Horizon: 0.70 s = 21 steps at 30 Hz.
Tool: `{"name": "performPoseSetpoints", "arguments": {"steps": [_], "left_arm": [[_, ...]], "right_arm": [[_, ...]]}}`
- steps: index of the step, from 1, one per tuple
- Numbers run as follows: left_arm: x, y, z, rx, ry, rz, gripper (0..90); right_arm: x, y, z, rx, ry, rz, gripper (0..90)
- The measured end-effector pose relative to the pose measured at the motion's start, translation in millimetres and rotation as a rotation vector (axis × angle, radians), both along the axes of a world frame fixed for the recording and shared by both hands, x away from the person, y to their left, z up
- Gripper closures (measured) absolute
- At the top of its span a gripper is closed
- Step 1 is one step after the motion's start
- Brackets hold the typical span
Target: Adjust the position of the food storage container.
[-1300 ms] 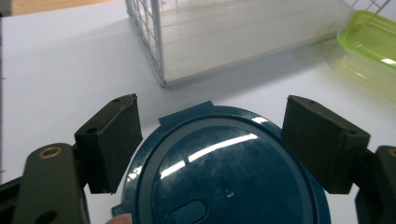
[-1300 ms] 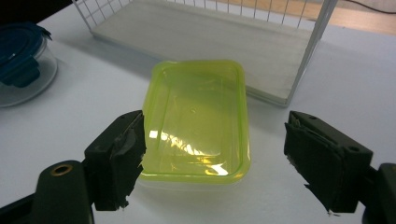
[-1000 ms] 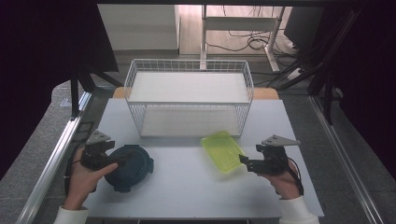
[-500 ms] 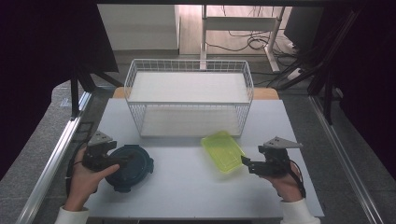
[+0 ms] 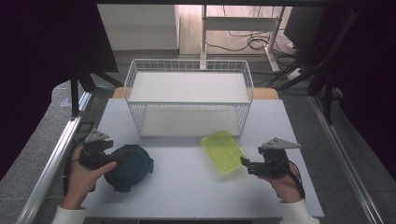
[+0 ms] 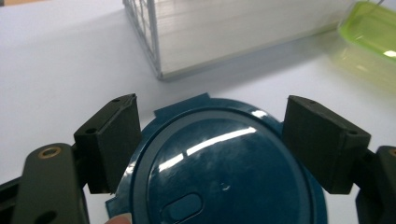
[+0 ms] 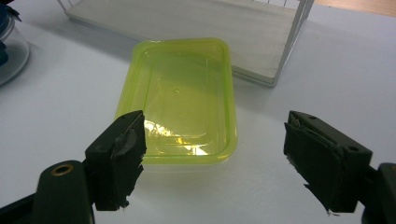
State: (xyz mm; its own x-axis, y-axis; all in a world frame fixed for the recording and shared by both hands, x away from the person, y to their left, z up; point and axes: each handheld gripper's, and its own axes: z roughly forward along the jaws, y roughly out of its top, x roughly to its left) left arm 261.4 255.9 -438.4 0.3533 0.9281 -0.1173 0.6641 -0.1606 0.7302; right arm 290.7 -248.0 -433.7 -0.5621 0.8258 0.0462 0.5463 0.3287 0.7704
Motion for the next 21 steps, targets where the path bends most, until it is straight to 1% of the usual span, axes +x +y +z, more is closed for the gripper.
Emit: {"name": "performPoseSetpoints", "arguments": {"steps": [1, 2, 3, 4, 5, 6, 7, 8, 9, 11, 13, 14, 15, 17, 18, 20, 21], "left_arm": [[0.9, 2.4, 1.4, 0.009, 0.000, 0.007, 19.1], [0.9, 2.4, 1.4, 0.009, 0.000, 0.007, 19.1], [2.4, 8.1, 4.7, 0.013, 0.005, 0.017, 19.2], [2.4, 8.1, 4.7, 0.013, 0.005, 0.017, 19.5], [4.3, 15.1, 7.3, 0.021, 0.014, 0.030, 20.1], [5.8, 19.4, 8.0, 0.040, 0.025, 0.043, 20.5], [6.8, 22.9, 8.2, 0.055, 0.035, 0.072, 21.4], [7.5, 27.1, 8.2, 0.074, 0.045, 0.090, 23.3], [8.3, 31.7, 7.8, 0.083, 0.056, 0.100, 24.9], [9.1, 39.7, 6.0, 0.082, 0.079, 0.109, 28.6], [10.8, 48.0, 1.9, 0.079, 0.111, 0.119, 34.1], [10.8, 48.0, 1.9, 0.079, 0.111, 0.119, 37.1], [13.3, 53.4, -3.3, 0.076, 0.133, 0.121, 40.7], [16.1, 58.5, -8.8, 0.087, 0.158, 0.129, 42.8], [17.1, 60.0, -11.9, 0.085, 0.164, 0.145, 43.2], [17.5, 64.5, -17.4, 0.098, 0.178, 0.157, 44.0], [17.2, 67.0, -20.3, 0.091, 0.188, 0.153, 44.5]], "right_arm": [[0.0, 0.0, -0.2, -0.001, 0.001, 0.000, 20.7], [0.0, 0.0, -0.2, -0.001, 0.001, 0.000, 20.7], [0.1, 0.0, -1.2, -0.001, 0.006, -0.001, 20.7], [0.1, 0.0, -1.4, -0.002, 0.008, 0.000, 20.7], [-0.1, 0.1, -1.4, -0.002, 0.008, -0.001, 20.7], [-0.3, 0.0, -1.2, -0.004, 0.007, -0.001, 20.7], [-0.6, 0.1, -1.0, -0.003, 0.006, -0.004, 20.7], [-0.8, -0.1, -1.0, -0.005, 0.006, -0.006, 20.7], [-0.9, -0.2, -1.2, -0.004, 0.008, -0.008, 20.7], [-0.7, -1.0, -2.0, -0.007, 0.009, -0.012, 20.6], [-0.2, -1.5, -3.1, -0.008, 0.014, -0.020, 20.6], [-0.2, -1.5, -3.1, -0.008, 0.014, -0.020, 20.6], [0.3, -1.6, -4.1, -0.010, 0.017, -0.021, 20.6], [0.6, -1.1, -4.8, -0.010, 0.019, -0.020, 20.7], [0.7, -0.7, -5.1, -0.011, 0.019, -0.020, 20.7], [0.4, -0.1, -5.5, -0.013, 0.023, -0.020, 20.7], [0.2, -0.1, -5.7, -0.017, 0.021, -0.020, 20.6]]}}
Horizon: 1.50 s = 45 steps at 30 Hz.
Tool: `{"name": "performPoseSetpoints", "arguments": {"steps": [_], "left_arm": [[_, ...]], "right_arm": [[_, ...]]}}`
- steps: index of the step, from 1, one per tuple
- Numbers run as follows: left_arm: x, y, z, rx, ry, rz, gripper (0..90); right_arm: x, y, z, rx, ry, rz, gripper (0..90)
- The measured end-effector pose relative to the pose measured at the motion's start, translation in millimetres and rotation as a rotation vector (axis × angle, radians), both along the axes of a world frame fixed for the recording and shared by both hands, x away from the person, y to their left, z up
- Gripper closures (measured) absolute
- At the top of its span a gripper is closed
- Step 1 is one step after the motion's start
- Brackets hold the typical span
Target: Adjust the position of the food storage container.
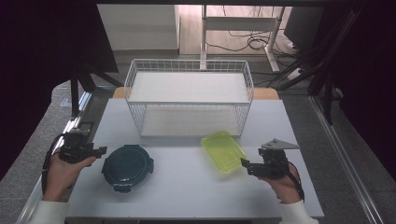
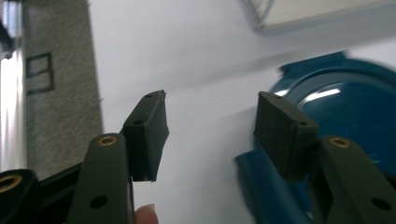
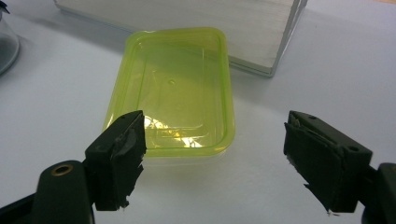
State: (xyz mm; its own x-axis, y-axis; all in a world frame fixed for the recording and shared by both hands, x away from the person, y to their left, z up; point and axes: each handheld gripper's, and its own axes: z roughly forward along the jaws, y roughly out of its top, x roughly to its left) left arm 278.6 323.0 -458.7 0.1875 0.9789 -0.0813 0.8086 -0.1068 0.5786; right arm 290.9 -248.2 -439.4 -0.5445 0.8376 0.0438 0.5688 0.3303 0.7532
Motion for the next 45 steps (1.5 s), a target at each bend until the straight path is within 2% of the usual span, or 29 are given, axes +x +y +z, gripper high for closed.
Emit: {"name": "performPoseSetpoints", "arguments": {"steps": [3, 4, 5, 7, 8, 9, 11, 17, 21, 25, 28, 30, 31, 33, 37, 40, 45], "left_arm": [[-0.8, 3.6, -5.9, -0.008, 0.017, 0.000, 47.1], [-2.1, 8.2, -12.9, -0.005, 0.045, 0.004, 49.3], [-2.1, 8.2, -12.9, -0.005, 0.045, 0.004, 51.5], [-4.1, 12.7, -20.4, -0.007, 0.082, -0.009, 58.7], [-4.7, 13.3, -22.0, -0.005, 0.089, -0.014, 65.2], [-5.5, 14.4, -24.1, -0.005, 0.098, -0.018, 68.0], [-7.0, 16.3, -26.4, -0.011, 0.107, -0.021, 73.6], [-10.6, 15.6, -34.3, -0.069, 0.140, -0.055, 83.3], [-10.0, 11.7, -36.7, -0.090, 0.134, -0.069, 89.0], [-9.7, 6.9, -35.6, -0.115, 0.131, -0.095, 89.9], [-11.0, 4.4, -35.9, -0.103, 0.136, -0.100, 89.8], [-13.4, 5.4, -36.6, -0.119, 0.134, -0.098, 89.8], [-15.5, 7.7, -37.9, -0.149, 0.131, -0.094, 89.8], [-16.1, 8.7, -38.7, -0.161, 0.129, -0.092, 89.9], [-15.5, 7.7, -38.6, -0.154, 0.129, -0.093, 89.9], [-14.4, 8.9, -39.5, -0.171, 0.130, -0.097, 90.0], [-12.1, 4.1, -41.5, -0.162, 0.135, -0.106, 90.0]], "right_arm": [[-0.1, -1.0, -0.7, -0.002, 0.000, -0.004, 20.6], [0.1, -1.7, -1.1, -0.002, 0.001, -0.008, 20.7], [0.1, -1.7, -1.1, -0.002, 0.001, -0.008, 20.7], [0.7, -2.6, -2.0, -0.001, 0.005, -0.013, 20.7], [1.1, -2.6, -2.5, -0.003, 0.006, -0.012, 20.7], [1.2, -2.4, -2.9, -0.004, 0.006, -0.012, 20.7], [1.5, -1.5, -3.9, -0.011, 0.009, -0.013, 20.6], [2.2, -0.4, -6.1, -0.021, 0.013, -0.016, 20.7], [2.2, 0.2, -6.6, -0.023, 0.015, -0.018, 20.7], [1.8, 2.4, -6.8, -0.026, 0.015, -0.013, 20.6], [1.6, 2.4, -6.9, -0.027, 0.016, -0.014, 20.7], [1.6, 1.1, -6.4, -0.027, 0.015, -0.019, 20.7], [1.5, 0.7, -6.1, -0.025, 0.014, -0.022, 20.7], [1.7, 0.2, -5.8, -0.024, 0.012, -0.025, 20.7], [1.9, 1.1, -4.4, -0.022, 0.010, -0.023, 20.6], [2.2, 0.8, -2.6, -0.019, 0.005, -0.022, 20.6], [2.9, 0.0, -2.2, -0.018, 0.004, -0.024, 20.6]]}}
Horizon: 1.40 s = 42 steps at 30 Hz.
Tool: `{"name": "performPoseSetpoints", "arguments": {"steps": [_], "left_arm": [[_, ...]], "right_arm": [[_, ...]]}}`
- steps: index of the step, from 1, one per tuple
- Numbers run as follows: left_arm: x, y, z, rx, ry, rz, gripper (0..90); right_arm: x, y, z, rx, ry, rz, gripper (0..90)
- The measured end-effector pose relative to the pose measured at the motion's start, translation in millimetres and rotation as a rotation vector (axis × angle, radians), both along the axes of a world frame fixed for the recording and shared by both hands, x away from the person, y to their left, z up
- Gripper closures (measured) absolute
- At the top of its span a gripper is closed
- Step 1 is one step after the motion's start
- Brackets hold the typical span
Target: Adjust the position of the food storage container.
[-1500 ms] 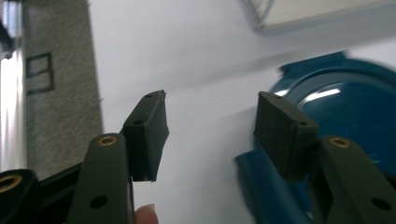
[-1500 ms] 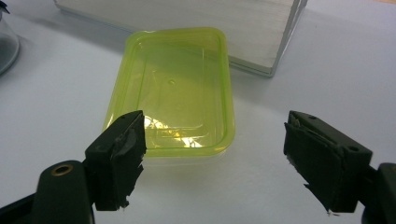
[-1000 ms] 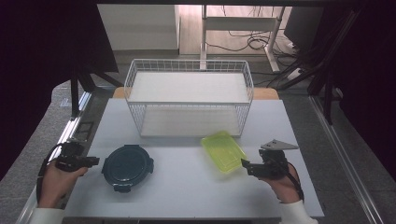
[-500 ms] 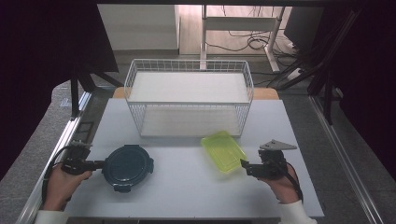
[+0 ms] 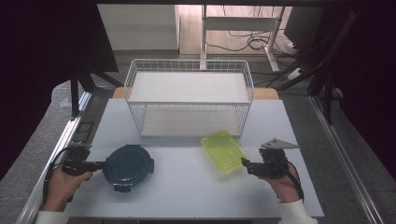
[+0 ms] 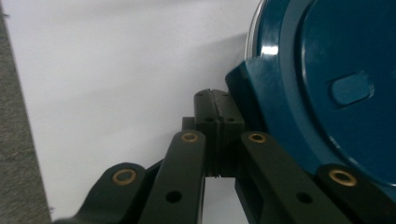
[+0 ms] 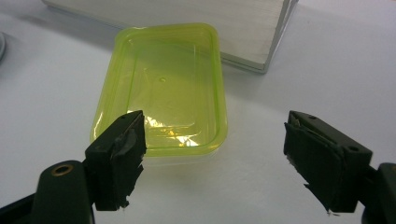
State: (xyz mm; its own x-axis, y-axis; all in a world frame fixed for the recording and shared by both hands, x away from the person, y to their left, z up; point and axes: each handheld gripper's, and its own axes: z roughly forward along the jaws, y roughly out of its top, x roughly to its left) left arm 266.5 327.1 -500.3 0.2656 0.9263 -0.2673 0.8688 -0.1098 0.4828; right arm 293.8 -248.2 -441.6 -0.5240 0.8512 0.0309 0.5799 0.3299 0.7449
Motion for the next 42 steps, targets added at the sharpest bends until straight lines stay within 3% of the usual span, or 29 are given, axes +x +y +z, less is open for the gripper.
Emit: {"name": "performPoseSetpoints", "arguments": {"steps": [16, 22, 42], "left_arm": [[11.2, -38.1, 0.0, -0.037, -0.003, -0.098, 90.0], [15.9, -60.1, 0.2, -0.034, -0.018, -0.145, 90.0], [22.2, -103.1, -0.5, -0.058, -0.021, -0.234, 90.0]], "right_arm": [[-0.8, -0.6, 1.6, 0.006, -0.001, 0.000, 20.6], [-1.0, 0.0, 1.9, 0.007, 0.000, 0.003, 20.6], [-2.1, 3.9, 2.8, 0.006, -0.003, 0.014, 20.6]]}}
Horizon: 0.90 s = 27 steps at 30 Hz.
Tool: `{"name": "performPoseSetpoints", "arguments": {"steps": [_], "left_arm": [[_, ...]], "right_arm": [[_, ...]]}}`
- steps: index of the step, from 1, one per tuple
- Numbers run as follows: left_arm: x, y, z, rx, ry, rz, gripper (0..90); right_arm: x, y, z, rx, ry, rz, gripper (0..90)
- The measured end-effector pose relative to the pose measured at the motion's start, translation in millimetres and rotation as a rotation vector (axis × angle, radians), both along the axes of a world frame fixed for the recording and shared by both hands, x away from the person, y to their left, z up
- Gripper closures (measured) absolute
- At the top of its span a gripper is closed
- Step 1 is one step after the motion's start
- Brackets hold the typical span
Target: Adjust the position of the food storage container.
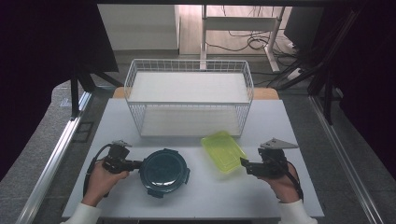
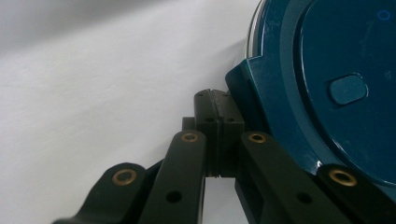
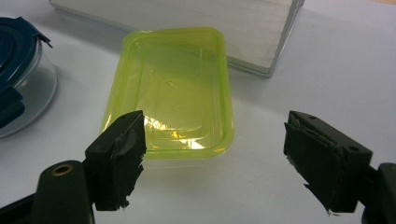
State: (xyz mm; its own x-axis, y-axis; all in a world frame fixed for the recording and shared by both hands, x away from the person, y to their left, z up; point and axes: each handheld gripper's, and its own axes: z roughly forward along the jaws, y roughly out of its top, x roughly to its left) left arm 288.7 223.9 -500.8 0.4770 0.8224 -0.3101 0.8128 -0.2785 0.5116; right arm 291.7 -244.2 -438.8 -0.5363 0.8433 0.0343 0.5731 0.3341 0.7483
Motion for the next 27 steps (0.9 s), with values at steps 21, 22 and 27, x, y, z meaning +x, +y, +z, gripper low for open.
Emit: {"name": "performPoseSetpoints", "arguments": {"steps": [21, 22, 27], "left_arm": [[-14.9, -36.8, 1.0, 0.011, -0.029, -0.053, 90.0], [-16.0, -37.9, 0.4, 0.005, -0.029, -0.050, 90.0], [-18.1, -36.0, -0.4, 0.029, -0.061, -0.041, 89.9]], "right_arm": [[5.8, -1.3, 5.7, 0.050, 0.002, -0.004, 20.6], [5.8, -1.3, 5.6, 0.049, 0.002, -0.004, 20.6], [5.0, 0.5, 6.6, 0.052, -0.007, -0.007, 20.6]]}}
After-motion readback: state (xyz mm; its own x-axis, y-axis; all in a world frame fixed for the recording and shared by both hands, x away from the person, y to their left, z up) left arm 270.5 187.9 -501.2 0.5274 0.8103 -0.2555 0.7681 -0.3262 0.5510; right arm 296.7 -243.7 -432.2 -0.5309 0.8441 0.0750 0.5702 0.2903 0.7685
